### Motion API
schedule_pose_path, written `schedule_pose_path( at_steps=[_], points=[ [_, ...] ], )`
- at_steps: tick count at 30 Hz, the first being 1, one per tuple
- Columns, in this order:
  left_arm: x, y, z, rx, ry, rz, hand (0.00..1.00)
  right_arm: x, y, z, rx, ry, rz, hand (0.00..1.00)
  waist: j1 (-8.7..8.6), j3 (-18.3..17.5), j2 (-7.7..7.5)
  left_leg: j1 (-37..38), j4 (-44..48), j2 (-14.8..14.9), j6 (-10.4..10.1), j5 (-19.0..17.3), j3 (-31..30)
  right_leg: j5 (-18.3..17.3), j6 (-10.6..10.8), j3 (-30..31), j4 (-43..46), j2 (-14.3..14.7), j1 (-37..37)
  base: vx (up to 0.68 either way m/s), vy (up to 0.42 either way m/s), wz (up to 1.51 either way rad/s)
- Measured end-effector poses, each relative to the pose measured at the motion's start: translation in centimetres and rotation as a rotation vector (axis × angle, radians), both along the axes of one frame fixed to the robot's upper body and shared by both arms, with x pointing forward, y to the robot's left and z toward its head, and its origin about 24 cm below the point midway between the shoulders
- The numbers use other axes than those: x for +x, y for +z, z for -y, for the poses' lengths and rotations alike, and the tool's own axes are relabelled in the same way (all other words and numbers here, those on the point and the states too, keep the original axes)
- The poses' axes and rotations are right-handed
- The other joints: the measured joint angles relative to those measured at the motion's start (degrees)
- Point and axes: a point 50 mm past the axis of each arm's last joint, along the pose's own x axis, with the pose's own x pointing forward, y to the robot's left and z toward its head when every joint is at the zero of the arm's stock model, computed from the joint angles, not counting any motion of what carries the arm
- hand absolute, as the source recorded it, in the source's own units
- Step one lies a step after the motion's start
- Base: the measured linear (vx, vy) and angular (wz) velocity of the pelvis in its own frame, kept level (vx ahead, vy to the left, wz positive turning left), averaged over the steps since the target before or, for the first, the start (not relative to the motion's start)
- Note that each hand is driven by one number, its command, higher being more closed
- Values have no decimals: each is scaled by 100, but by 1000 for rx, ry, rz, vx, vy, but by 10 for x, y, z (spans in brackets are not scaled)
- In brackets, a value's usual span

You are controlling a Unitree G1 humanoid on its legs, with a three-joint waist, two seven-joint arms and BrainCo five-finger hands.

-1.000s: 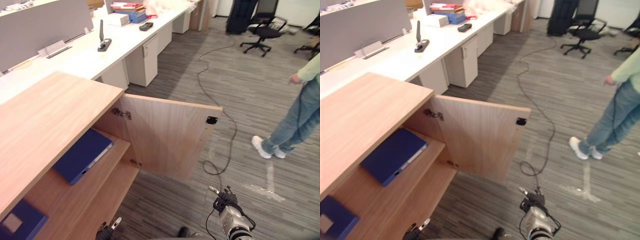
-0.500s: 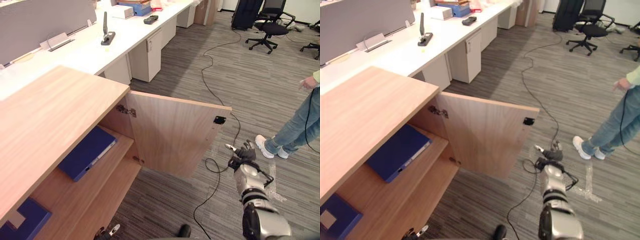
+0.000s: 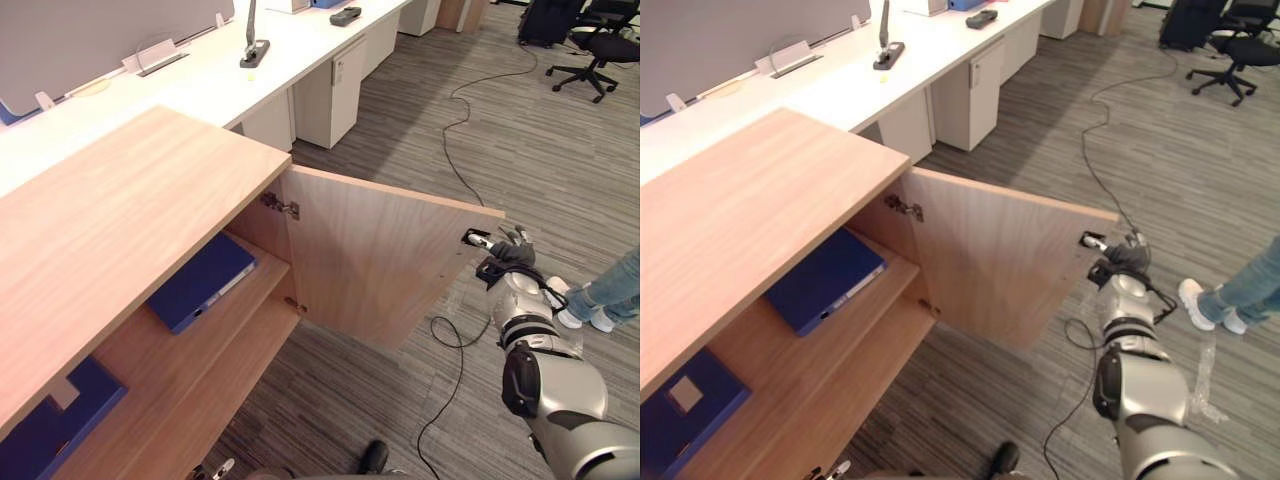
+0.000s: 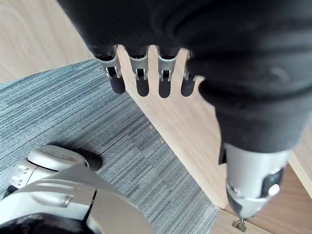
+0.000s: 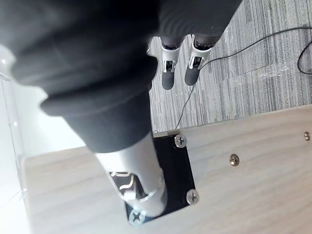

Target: Walk over to the cabinet, pick up the folder, carry it to the office cabinet, place the folder inside the office cabinet, then close the office cabinet door

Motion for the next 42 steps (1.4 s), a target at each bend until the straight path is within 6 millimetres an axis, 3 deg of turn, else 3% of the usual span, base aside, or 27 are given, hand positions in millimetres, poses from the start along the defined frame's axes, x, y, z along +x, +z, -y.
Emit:
schedule_pose_path(
  at_steps=[5,12,21,24,26,27,28,29,32,34,36,38,42],
  points=[
    [0,0,0,-1,-4,2,0,10,5,-16,-71,128,-11,0,51,101,-9,-26,16,-37,20,27,-66,10,4,-41,-1,-28,18,-34,32,7],
    [1,0,0,-21,-19,11,0,15,12,-20,-156,243,-29,0,26,208,-67,-89,33,5,13,21,-70,9,4,-27,1,8,-38,-9,22,-2],
    [4,2,-6,-19,-57,24,0,11,17,-34,-416,621,-97,0,-134,256,-60,-80,97,238,-82,-91,129,-51,-73,180,1,225,-97,13,12,-13],
    [4,3,-8,-17,-67,22,0,3,18,-51,-641,875,-188,0,-269,245,-74,-82,100,347,-135,-132,299,-83,-120,336,1,352,-187,37,-5,-32],
    [7,4,-11,-12,-78,30,0,-13,5,-67,-821,1169,-341,0,-315,179,-118,-77,100,430,-156,-142,331,-121,-187,466,2,479,-246,54,-22,-32],
    [8,4,-13,-8,-83,32,0,-17,0,-74,-840,1236,-360,0,-311,158,-146,-74,95,455,-161,-144,314,-136,-215,491,2,515,-261,63,-43,-34],
    [14,5,-13,-4,-99,42,0,-25,-5,-97,-863,1404,-359,0,-305,131,-186,-81,97,512,-175,-138,300,-148,-261,521,1,586,-290,63,-52,-20],
    [17,5,-13,-5,-104,49,0,-29,-7,-107,-873,1480,-358,0,-300,127,-193,-82,96,529,-188,-130,286,-160,-282,521,1,604,-292,57,-58,-8],
    [24,6,-12,-8,-116,67,0,-54,-30,-144,-815,1737,-367,0,-230,-85,-242,-90,-2,591,-268,-56,252,-196,-335,522,1,676,-356,57,-37,2],
    [24,6,-12,-11,-118,67,0,-82,-51,-169,-768,1972,-418,0,-175,-166,-314,-91,-91,581,-304,50,242,-191,-357,521,2,668,-391,51,-2,2],
    [22,6,-14,-12,-109,64,0,-93,-59,-185,-717,2042,-393,0,-121,-194,-345,-92,-123,579,-304,66,237,-182,-371,519,1,666,-412,-1,16,1],
    [21,7,-18,-4,-87,65,0,-108,-72,-190,-725,2153,-453,0,-14,-253,-441,-106,-168,550,-299,105,236,-163,-393,520,0,639,-449,-16,55,1],
    [10,8,-29,13,-43,46,0,-124,-87,-184,-694,2206,-549,0,29,-389,-667,-153,-189,492,-289,156,229,-148,-342,521,-27,581,-498,-24,53,0]
  ],
)
